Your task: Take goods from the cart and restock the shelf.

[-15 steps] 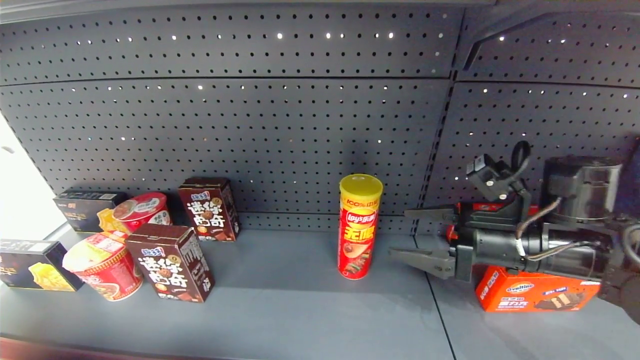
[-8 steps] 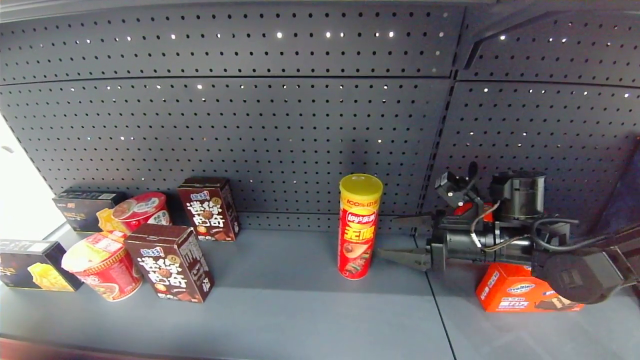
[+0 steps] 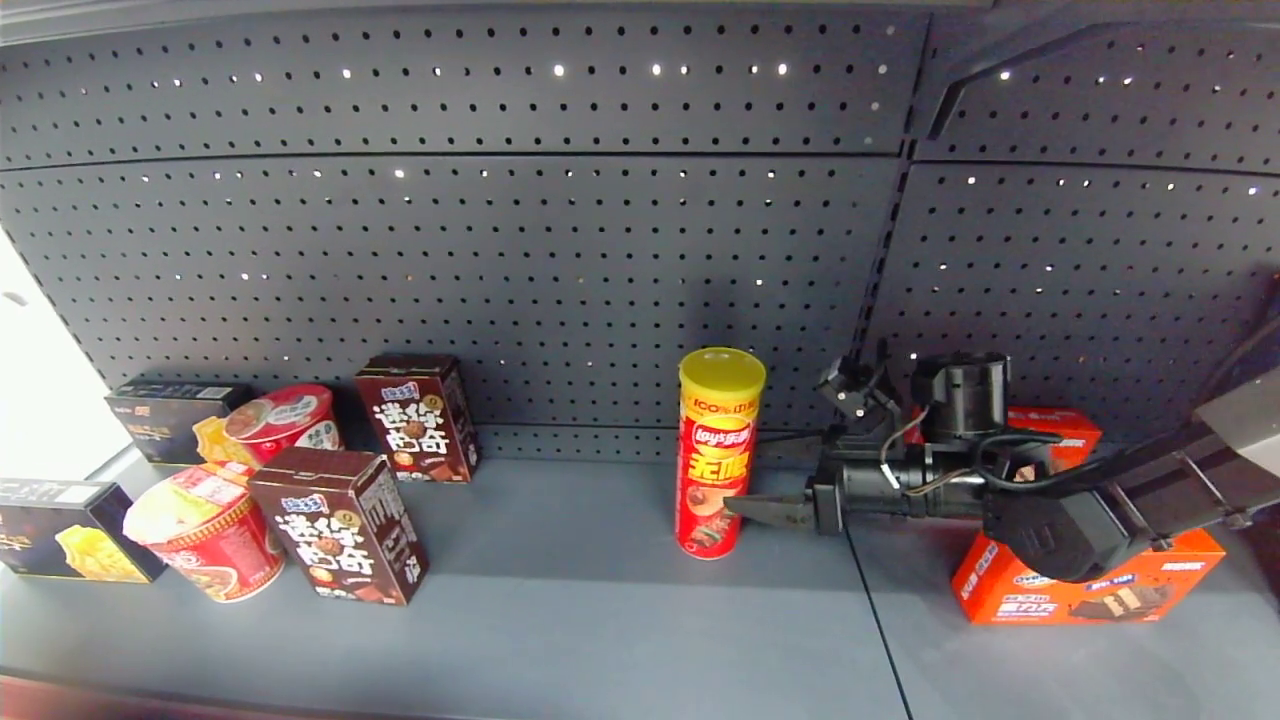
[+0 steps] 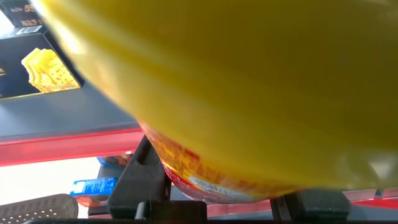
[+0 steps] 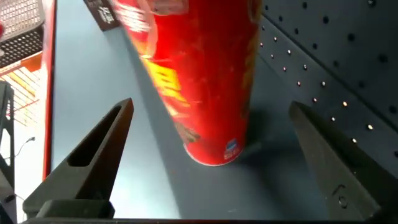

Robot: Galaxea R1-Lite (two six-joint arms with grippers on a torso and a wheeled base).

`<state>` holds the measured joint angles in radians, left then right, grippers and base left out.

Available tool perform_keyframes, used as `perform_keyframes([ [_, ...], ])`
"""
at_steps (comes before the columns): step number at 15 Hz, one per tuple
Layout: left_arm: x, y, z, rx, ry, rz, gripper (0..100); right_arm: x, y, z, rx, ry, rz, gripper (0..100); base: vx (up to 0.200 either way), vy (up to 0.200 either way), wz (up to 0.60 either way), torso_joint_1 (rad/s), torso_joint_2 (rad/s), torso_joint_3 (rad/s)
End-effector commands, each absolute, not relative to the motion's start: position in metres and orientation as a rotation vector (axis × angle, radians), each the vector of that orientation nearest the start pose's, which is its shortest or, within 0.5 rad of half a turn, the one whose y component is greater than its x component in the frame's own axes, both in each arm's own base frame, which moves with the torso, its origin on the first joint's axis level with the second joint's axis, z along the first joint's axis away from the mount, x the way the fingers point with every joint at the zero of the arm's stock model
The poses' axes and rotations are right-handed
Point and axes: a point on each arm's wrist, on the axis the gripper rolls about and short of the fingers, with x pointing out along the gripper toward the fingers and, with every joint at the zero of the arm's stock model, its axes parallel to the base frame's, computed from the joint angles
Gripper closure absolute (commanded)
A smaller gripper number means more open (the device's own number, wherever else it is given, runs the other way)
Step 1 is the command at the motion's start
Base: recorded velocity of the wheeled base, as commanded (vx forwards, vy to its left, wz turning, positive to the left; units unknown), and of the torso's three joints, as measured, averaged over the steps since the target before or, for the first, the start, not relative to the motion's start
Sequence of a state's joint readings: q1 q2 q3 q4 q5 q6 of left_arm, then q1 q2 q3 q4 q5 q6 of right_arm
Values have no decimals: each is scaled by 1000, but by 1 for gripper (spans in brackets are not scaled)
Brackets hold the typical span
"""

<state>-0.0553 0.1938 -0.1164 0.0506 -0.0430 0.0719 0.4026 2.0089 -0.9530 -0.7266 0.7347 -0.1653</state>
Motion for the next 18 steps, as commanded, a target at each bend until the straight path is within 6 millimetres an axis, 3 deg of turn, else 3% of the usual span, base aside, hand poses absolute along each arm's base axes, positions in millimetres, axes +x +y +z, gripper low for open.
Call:
perform_keyframes([
  [1, -14, 0, 105, 73, 115, -102, 100, 341, 164, 118, -87, 260, 1157, 0, 0, 0, 0, 0, 0, 0],
  [9, -15, 0, 103, 74, 115, -99, 100, 354, 194, 101, -70, 263, 1207, 0, 0, 0, 0, 0, 0, 0],
  [16, -26, 1, 96, 78, 141, -99, 100, 357, 201, 89, -56, 255, 1217, 0, 0, 0, 0, 0, 0, 0],
  [17, -26, 0, 95, 77, 144, -97, 100, 357, 201, 89, -56, 252, 1218, 100, 0, 0, 0, 0, 0, 0],
  [18, -26, 0, 95, 77, 144, -97, 100, 356, 202, 89, -57, 253, 1220, 100, 0, 0, 0, 0, 0, 0],
])
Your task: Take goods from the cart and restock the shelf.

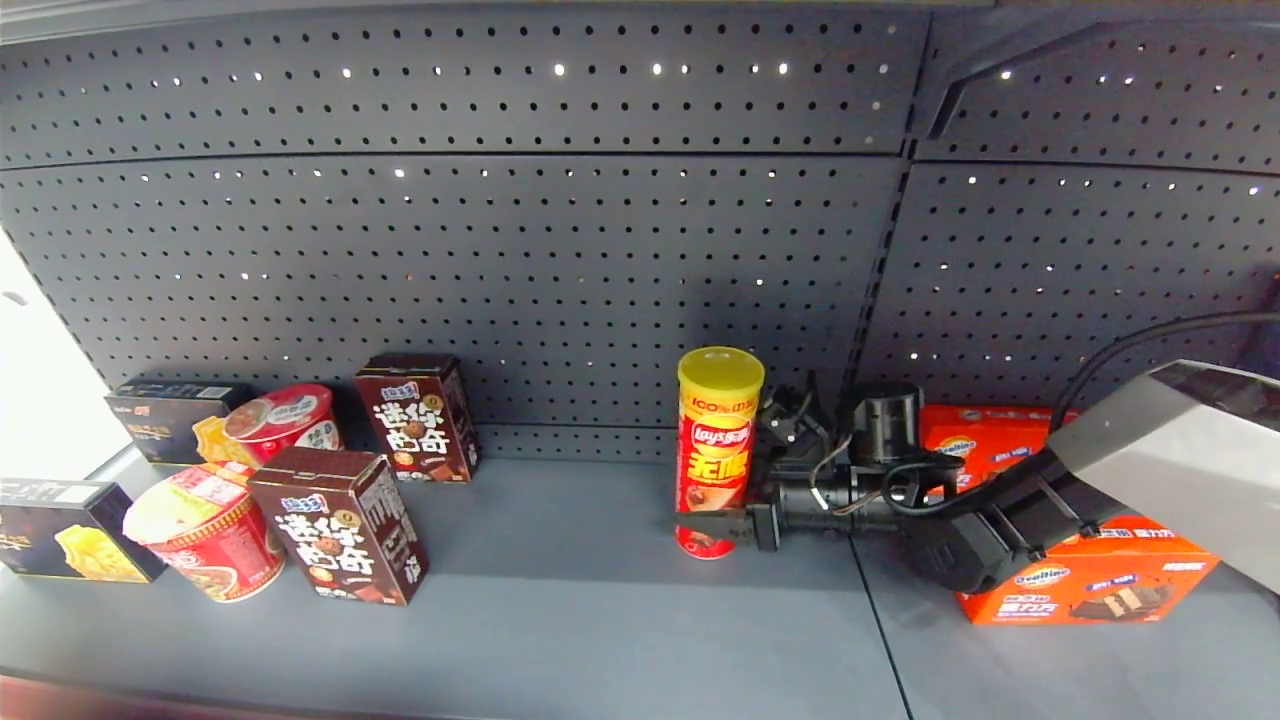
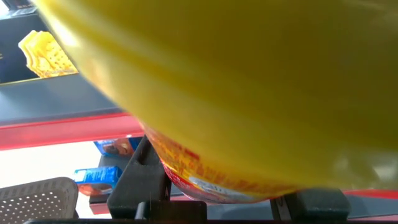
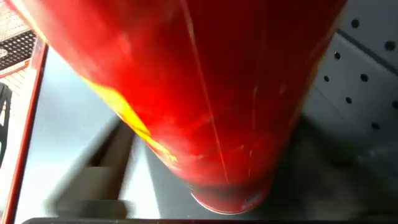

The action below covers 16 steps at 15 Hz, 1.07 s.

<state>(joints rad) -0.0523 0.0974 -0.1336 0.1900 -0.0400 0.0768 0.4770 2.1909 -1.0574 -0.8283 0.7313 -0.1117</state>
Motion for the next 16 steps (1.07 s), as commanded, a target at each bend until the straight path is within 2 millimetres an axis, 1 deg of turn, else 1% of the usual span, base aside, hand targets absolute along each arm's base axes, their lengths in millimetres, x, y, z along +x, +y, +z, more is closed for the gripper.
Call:
perform_keyframes([
  [1, -26, 1, 95, 78, 142, -99, 100, 354, 203, 89, -53, 263, 1211, 100, 0, 0, 0, 0, 0, 0],
  [3, -27, 1, 97, 77, 136, -99, 100, 350, 205, 91, -53, 262, 1212, 100, 0, 0, 0, 0, 0, 0],
  [6, -27, 1, 99, 77, 130, -100, 100, 337, 203, 106, -45, 258, 1187, 100, 0, 0, 0, 0, 0, 0],
  [8, -27, 0, 98, 77, 133, -102, 100, 308, 200, 123, -12, 274, 1167, 100, 0, 0, 0, 0, 0, 0],
  [10, -27, 0, 99, 77, 130, -103, 100, 280, 193, 136, -7, 272, 1136, 100, 0, 0, 0, 0, 0, 0],
  [13, -27, 0, 99, 77, 125, -103, 100, 244, 182, 147, -7, 275, 1134, 100, 0, 0, 0, 0, 0, 0],
  [14, -27, 0, 99, 77, 125, -103, 100, 230, 175, 152, -9, 271, 1142, 100, 0, 0, 0, 0, 0, 0],
  [15, -27, 0, 100, 77, 122, -103, 100, 218, 170, 153, -13, 264, 1154, 100, 0, 0, 0, 0, 0, 0],
  [16, -27, 0, 100, 76, 121, -103, 100, 210, 166, 154, -17, 259, 1160, 100, 0, 0, 0, 0, 0, 0],
])
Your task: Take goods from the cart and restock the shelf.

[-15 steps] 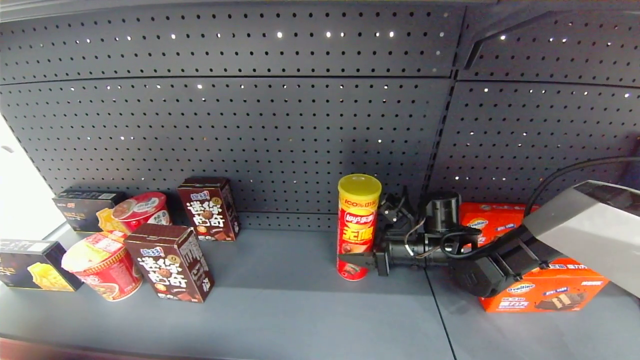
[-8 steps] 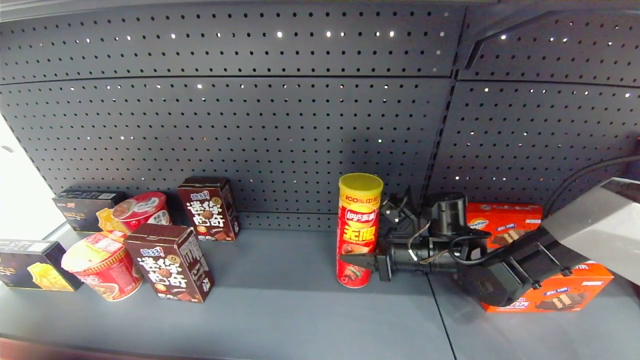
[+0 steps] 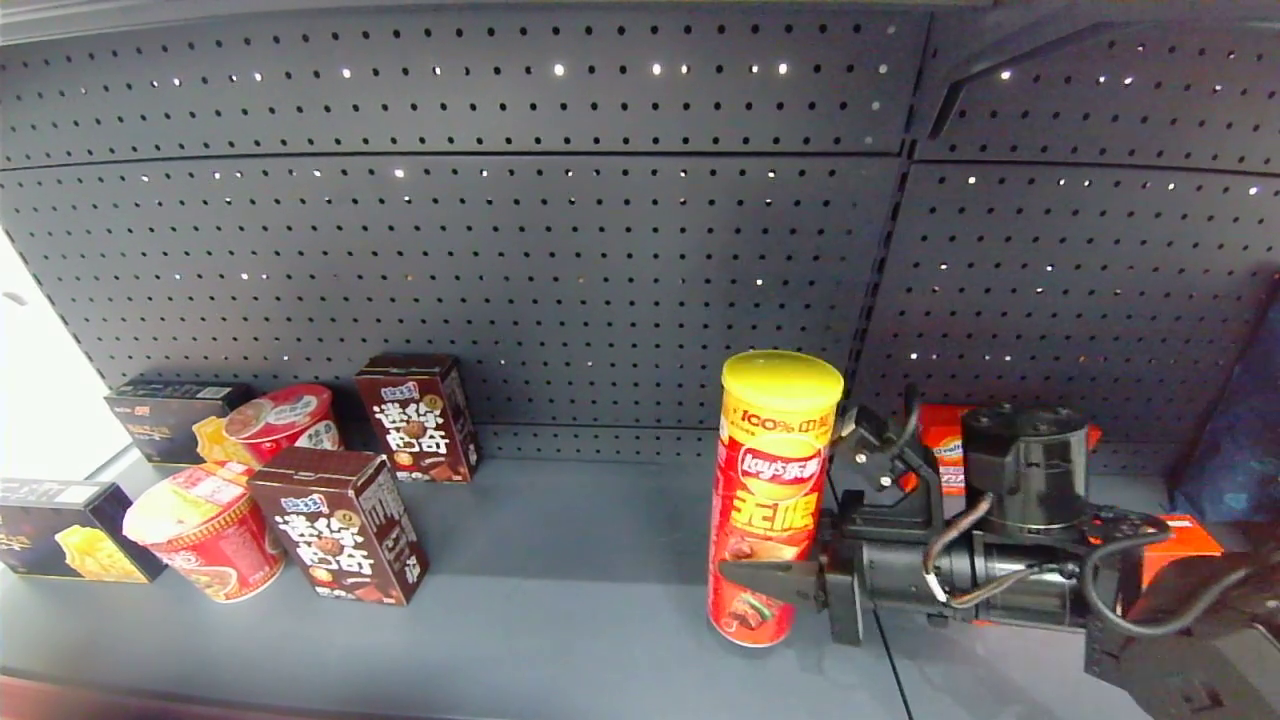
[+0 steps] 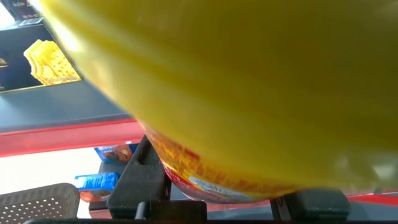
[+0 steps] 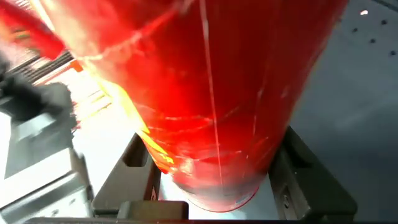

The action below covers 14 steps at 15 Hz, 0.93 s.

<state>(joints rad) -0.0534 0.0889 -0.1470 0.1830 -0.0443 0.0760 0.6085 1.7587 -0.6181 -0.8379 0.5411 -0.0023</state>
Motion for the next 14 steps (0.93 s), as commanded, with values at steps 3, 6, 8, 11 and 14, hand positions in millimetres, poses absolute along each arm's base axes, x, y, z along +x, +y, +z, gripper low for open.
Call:
perform_keyframes([
  [3, -27, 0, 101, 76, 116, -101, 100, 194, 171, 143, -37, 259, 1203, 100, 0, 0, 0, 0, 0, 0],
  [6, -28, 1, 103, 76, 108, -99, 100, 188, 171, 134, -40, 264, 1213, 100, 0, 0, 0, 0, 0, 0],
  [8, -28, 1, 104, 76, 108, -98, 100, 189, 174, 123, -41, 274, 1219, 100, 0, 0, 0, 0, 0, 0],
  [11, -28, 1, 103, 76, 110, -98, 100, 197, 178, 114, -41, 297, 1210, 100, 0, 0, 0, 0, 0, 0],
  [14, -28, 1, 103, 74, 110, -96, 100, 206, 178, 101, -43, 342, 1191, 100, 0, 0, 0, 0, 0, 0],
])
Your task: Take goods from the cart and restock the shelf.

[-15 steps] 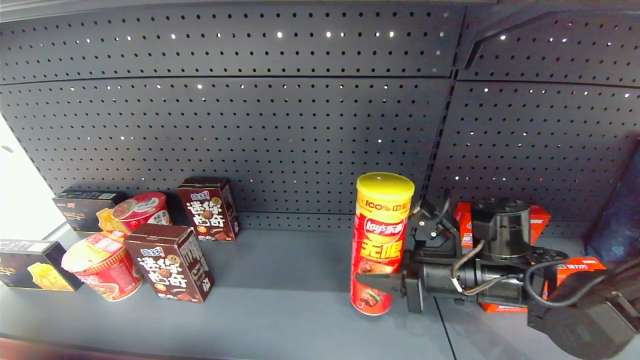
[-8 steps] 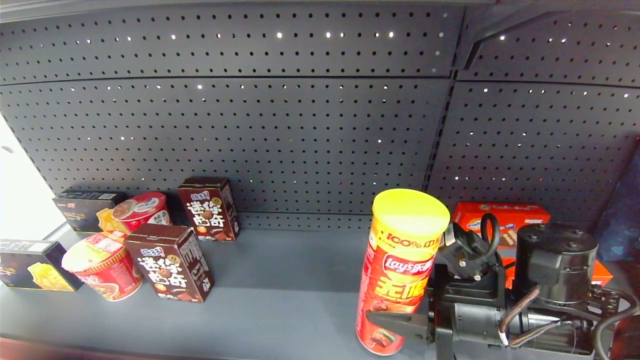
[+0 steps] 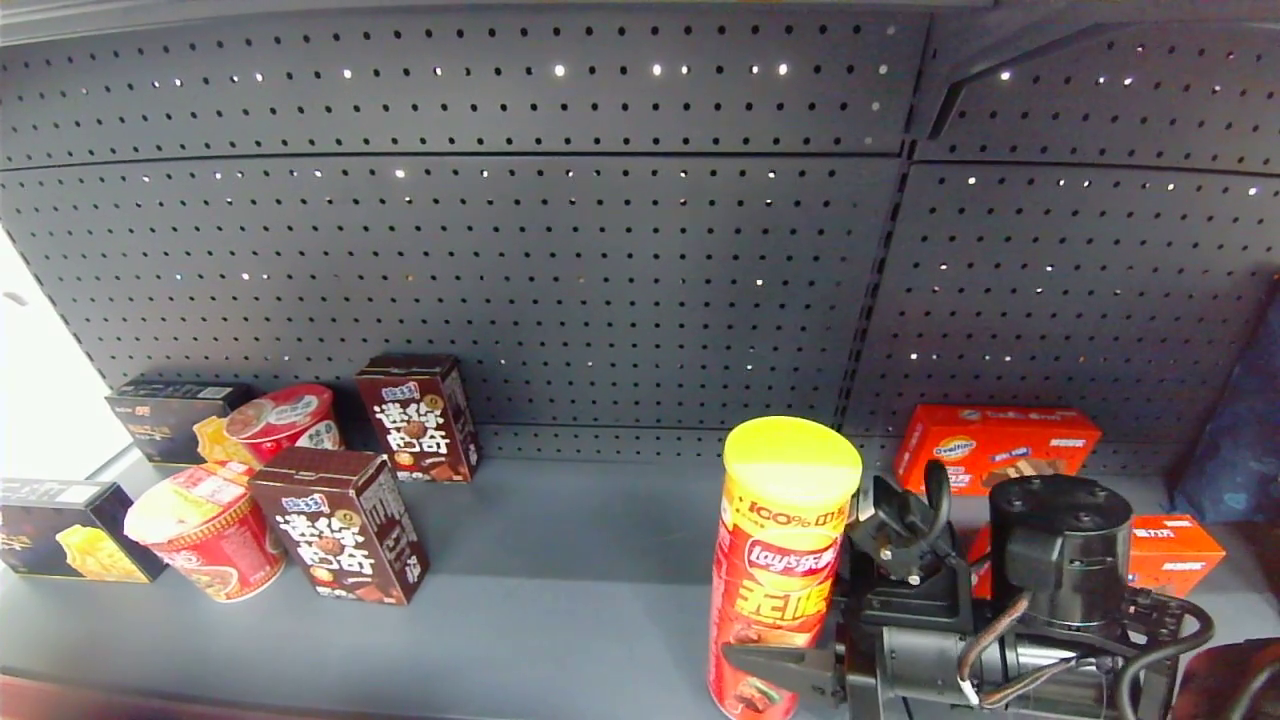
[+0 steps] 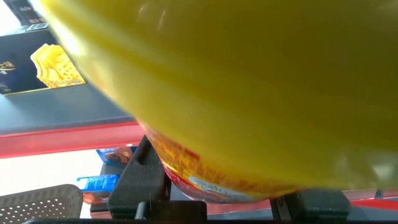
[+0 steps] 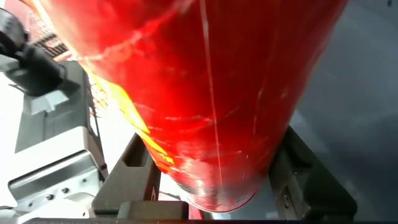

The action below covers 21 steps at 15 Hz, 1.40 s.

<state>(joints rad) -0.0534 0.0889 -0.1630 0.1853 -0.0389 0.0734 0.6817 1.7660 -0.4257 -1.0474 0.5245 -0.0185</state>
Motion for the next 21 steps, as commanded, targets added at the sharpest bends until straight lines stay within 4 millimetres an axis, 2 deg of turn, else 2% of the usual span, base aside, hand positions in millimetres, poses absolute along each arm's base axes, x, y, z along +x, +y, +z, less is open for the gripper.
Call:
perform_keyframes([
  [1, -28, 1, 103, 74, 110, -96, 100, 207, 179, 98, -43, 355, 1190, 100, 0, 0, 0, 0, 0, 0],
  [8, -27, 1, 101, 74, 121, -96, 100, 227, 185, 88, -37, 348, 1165, 100, 0, 0, 0, 0, 0, 0],
  [15, -27, 1, 100, 73, 126, -95, 100, 228, 187, 82, -39, 358, 1169, 100, 0, 0, 0, 0, 0, 0],
  [16, -27, 1, 99, 73, 127, -95, 100, 227, 187, 82, -39, 360, 1171, 0, 0, 0, 0, 0, 0, 0],
  [21, -27, 1, 100, 73, 124, -95, 100, 218, 182, 84, -43, 366, 1164, 0, 0, 0, 0, 0, 0, 0],
])
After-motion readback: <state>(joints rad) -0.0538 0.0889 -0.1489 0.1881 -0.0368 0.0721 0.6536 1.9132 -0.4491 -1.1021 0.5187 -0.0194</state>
